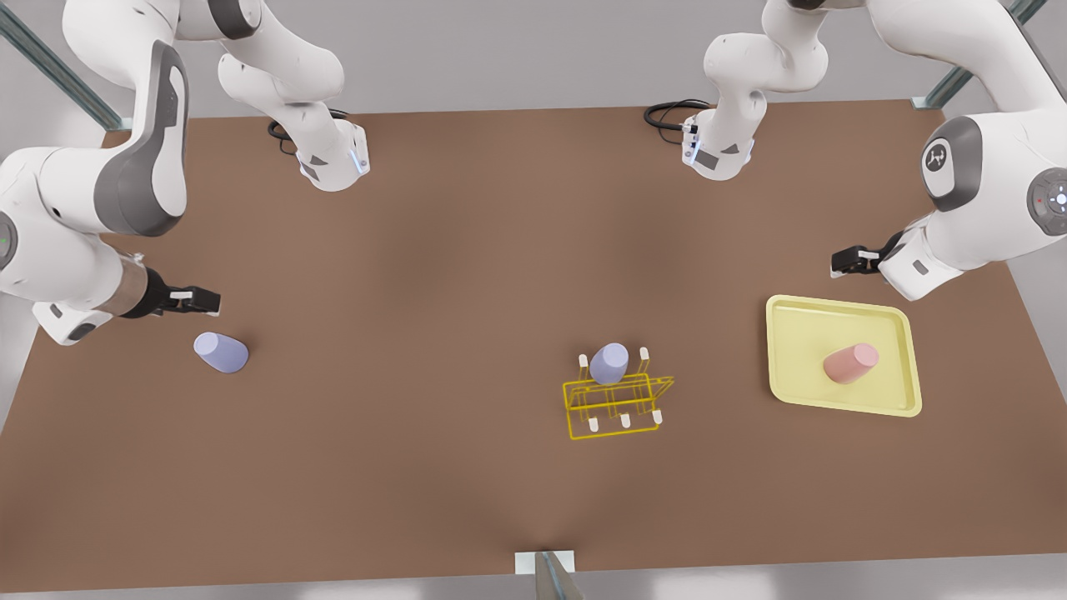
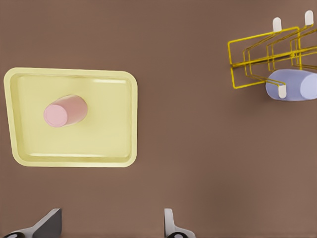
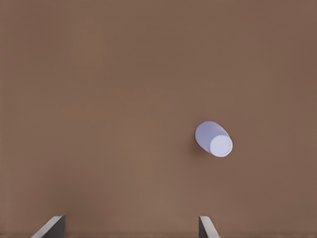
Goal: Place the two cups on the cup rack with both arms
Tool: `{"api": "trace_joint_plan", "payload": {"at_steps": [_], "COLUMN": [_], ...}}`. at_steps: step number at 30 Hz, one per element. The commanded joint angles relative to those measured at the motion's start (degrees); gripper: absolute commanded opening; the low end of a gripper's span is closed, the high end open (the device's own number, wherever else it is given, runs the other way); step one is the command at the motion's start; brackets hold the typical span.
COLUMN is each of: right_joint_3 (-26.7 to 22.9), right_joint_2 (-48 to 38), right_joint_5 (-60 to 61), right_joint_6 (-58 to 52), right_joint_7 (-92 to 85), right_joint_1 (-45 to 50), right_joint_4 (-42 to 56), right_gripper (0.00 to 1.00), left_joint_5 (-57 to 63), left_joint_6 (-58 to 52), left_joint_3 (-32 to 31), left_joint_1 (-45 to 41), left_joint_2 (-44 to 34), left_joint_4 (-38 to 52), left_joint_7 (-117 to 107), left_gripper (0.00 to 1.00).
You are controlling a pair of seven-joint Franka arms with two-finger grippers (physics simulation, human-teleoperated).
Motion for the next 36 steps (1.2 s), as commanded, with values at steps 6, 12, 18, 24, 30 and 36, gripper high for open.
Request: {"api": "trace_joint_plan", "payload": {"at_steps": [6, 12, 18, 24, 30, 36], "right_joint_3": [-0.2, -0.2, -0.2, -0.1, -0.1, 0.0], "right_joint_2": [7.2, 8.8, 6.9, 8.7, 7.6, 7.1], "right_joint_5": [-2.9, -2.4, -2.3, -1.5, -1.0, 0.6], "right_joint_6": [7.6, 20.0, 34.5, 40.2, 46.1, 48.9], "right_joint_7": [-11.7, -17.4, -17.3, -17.3, -17.5, -23.5], "right_joint_1": [-4.6, -9.9, -10.8, -12.7, -13.7, -14.5], "right_joint_4": [-2.2, -10.3, -21.4, -25.3, -29.8, -33.9], "right_gripper": [1.0, 1.0, 1.0, 1.0, 1.0, 1.0], "left_joint_5": [-2.0, -5.4, -3.2, -1.8, -1.8, -1.9], "left_joint_6": [15.2, 22.5, 27.1, 38.4, 39.1, 41.8], "left_joint_3": [0.4, 0.5, 0.9, 0.9, 0.9, 0.9], "left_joint_1": [9.1, 16.5, 15.0, 14.5, 14.7, 14.0], "left_joint_2": [11.6, 17.5, 16.9, 16.9, 18.3, 20.2], "left_joint_4": [0.7, 0.3, -4.1, -11.7, -14.7, -14.5], "left_joint_7": [11.8, 29.0, 25.7, 25.6, 25.6, 25.7], "left_gripper": [1.0, 1.0, 1.0, 1.0, 1.0, 1.0]}}
